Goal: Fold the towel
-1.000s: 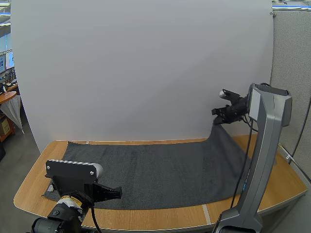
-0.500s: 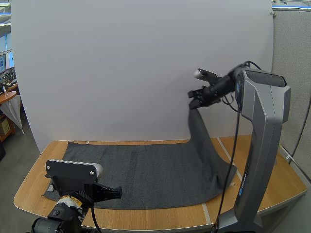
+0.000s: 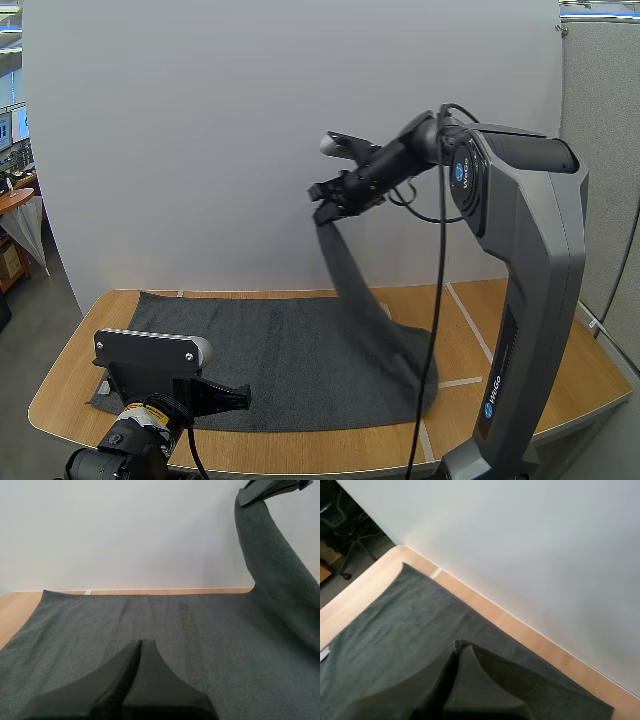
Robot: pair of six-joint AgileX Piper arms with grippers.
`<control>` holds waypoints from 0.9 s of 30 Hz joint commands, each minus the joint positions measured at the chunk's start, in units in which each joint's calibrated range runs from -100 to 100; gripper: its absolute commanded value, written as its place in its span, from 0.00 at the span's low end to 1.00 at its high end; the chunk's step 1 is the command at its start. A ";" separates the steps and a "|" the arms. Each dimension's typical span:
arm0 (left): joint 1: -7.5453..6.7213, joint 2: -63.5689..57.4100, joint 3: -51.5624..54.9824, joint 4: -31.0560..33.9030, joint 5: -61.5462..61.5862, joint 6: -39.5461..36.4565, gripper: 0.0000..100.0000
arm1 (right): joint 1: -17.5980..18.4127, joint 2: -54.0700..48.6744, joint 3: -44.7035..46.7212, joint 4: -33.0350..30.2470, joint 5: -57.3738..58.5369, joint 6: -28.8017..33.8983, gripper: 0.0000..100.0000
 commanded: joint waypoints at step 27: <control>-0.17 -0.19 0.06 -0.96 -1.18 -0.13 0.00 | 17.23 3.75 0.06 -8.30 -28.77 6.75 0.00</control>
